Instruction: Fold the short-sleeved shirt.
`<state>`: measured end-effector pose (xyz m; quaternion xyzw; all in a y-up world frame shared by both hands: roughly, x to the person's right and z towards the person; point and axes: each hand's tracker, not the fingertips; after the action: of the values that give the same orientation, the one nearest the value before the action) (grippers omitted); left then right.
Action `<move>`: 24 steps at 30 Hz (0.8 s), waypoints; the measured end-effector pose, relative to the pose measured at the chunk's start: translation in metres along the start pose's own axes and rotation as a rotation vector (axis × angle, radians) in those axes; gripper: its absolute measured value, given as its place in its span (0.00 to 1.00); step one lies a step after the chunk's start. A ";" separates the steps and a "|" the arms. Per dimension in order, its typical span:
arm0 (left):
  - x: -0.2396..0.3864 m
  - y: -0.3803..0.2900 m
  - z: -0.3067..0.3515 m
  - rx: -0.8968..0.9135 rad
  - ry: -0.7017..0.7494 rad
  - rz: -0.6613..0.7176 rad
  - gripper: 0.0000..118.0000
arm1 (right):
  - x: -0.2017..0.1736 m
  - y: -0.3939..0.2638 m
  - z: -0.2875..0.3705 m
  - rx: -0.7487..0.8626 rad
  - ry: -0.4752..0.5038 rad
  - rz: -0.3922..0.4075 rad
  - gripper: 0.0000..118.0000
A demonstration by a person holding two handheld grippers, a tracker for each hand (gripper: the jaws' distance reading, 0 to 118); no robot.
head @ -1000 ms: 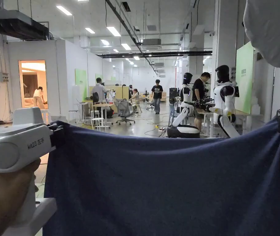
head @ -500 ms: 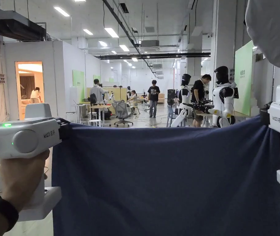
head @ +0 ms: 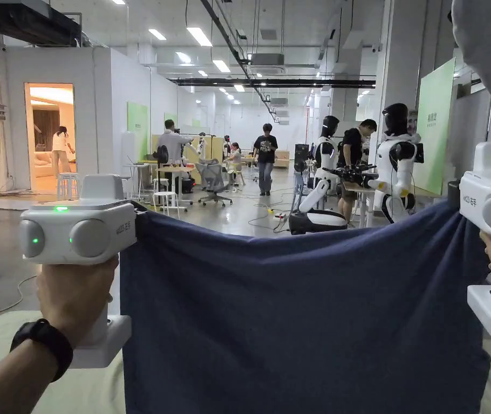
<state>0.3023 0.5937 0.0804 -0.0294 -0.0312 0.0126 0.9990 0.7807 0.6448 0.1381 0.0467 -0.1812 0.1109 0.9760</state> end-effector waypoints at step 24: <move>-0.045 -0.283 0.160 -0.356 -0.167 0.071 0.05 | 0.029 -0.278 0.227 -0.389 0.258 -0.180 0.04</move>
<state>0.2543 0.3194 0.2544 -0.2055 -0.1145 0.0447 0.9709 0.7943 0.3505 0.3460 -0.1408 -0.0681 -0.0082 0.9877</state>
